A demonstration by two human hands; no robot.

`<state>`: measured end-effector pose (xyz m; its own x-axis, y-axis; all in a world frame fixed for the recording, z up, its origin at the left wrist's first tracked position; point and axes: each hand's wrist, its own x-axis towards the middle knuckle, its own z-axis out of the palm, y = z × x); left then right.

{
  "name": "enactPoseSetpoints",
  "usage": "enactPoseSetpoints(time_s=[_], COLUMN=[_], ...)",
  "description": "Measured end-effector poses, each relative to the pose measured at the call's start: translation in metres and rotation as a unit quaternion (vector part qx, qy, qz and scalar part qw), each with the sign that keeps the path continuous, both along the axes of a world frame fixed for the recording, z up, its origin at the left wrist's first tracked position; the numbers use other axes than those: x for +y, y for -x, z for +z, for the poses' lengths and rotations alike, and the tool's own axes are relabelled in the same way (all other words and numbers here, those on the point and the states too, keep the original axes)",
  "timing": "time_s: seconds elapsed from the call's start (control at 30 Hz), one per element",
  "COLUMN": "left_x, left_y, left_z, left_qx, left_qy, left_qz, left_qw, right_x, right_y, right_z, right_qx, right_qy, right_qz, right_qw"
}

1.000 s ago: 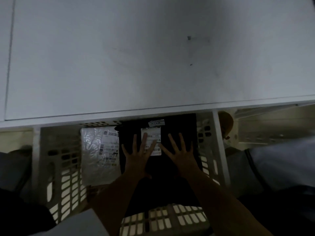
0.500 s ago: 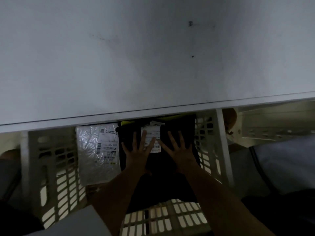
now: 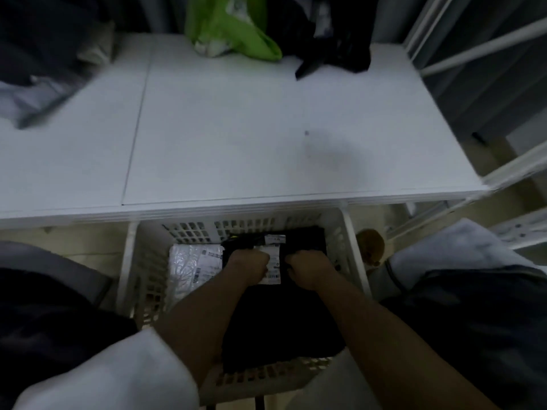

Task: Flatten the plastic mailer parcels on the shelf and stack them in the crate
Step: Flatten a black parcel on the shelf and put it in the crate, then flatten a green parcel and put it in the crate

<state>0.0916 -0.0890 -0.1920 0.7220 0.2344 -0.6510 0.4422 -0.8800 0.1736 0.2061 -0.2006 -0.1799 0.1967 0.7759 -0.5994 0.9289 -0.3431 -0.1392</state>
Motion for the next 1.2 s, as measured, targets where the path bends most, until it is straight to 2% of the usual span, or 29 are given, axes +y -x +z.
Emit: enactPoseSetpoints(time_s=[0.3, 0.53, 0.7, 0.93, 1.1, 1.2], left_x=[0.016, 0.053, 0.100, 0.173, 0.231, 0.256], left_y=[-0.012, -0.033, -0.054, -0.077, -0.086, -0.086], left_z=[0.129, 0.200, 0.247, 0.273, 0.264, 0.252], left_qx=[-0.117, -0.233, -0.312, -0.354, -0.374, -0.366], left_qy=[-0.124, -0.185, -0.213, -0.236, -0.210, -0.232], left_qz=[0.034, 0.101, 0.163, 0.238, 0.297, 0.311], left_qw=[0.985, 0.949, 0.911, 0.873, 0.853, 0.846], right_x=[0.033, 0.067, 0.111, 0.192, 0.262, 0.304], right_y=[0.005, -0.015, -0.052, -0.092, -0.110, -0.119], right_z=[0.115, 0.175, 0.217, 0.226, 0.214, 0.207], right_qx=[-0.044, -0.056, -0.035, -0.007, -0.027, -0.026], right_qy=[-0.099, -0.280, -0.351, -0.422, -0.446, -0.484], right_qz=[-0.044, -0.118, -0.178, -0.202, -0.133, -0.124], right_qw=[0.993, 0.951, 0.919, 0.884, 0.885, 0.866])
